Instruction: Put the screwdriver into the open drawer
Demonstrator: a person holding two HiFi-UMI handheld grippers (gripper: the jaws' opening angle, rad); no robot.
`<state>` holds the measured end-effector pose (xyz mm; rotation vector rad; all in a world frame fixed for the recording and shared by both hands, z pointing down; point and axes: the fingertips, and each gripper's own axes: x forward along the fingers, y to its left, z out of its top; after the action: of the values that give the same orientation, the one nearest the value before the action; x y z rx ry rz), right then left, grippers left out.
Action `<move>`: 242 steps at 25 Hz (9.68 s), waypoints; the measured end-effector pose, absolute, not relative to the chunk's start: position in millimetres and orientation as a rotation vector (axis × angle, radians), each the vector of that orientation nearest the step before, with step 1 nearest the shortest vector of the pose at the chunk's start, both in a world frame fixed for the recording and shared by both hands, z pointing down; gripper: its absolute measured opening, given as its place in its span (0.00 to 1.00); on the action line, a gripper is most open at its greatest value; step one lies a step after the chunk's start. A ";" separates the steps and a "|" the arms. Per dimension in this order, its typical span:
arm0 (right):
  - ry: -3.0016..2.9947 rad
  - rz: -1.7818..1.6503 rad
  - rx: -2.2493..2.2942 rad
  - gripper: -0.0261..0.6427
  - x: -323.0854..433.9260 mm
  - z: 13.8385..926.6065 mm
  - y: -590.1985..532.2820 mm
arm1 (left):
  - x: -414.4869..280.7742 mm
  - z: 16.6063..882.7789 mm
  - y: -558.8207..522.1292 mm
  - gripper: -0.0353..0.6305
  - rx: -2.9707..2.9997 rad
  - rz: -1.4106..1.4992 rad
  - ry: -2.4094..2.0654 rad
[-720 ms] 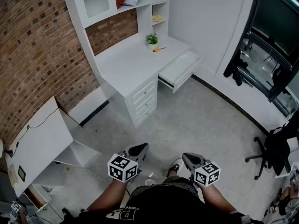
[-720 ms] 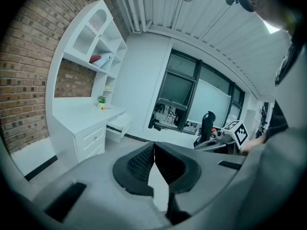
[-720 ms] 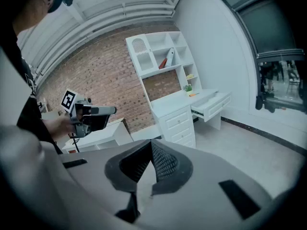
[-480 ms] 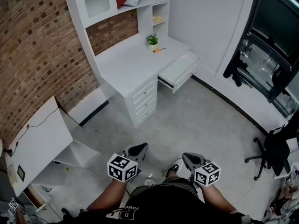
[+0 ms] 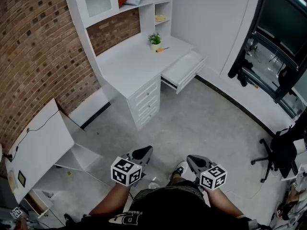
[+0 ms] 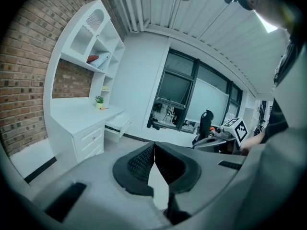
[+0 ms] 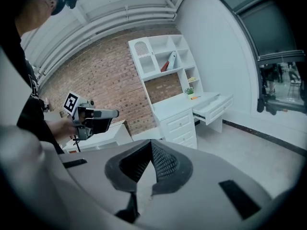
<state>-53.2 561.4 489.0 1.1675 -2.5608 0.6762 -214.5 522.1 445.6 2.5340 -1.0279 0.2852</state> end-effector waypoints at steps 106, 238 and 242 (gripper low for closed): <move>-2.391 0.665 1.343 0.04 24.4 487.3 -144.5 | -144.3 507.0 -237.8 0.08 2.605 0.656 -0.923; -2.276 0.925 1.437 0.04 215.3 539.4 -157.9 | 40.3 715.5 -293.7 0.18 2.235 1.299 -0.759; -2.257 0.961 1.408 0.04 230.7 551.5 -161.3 | 48.9 755.5 -288.6 0.17 2.154 1.302 -0.720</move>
<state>230.7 -161.3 551.5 1.4082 -2.2567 0.9610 48.9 -288.6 755.5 2.1539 -0.7200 1.3016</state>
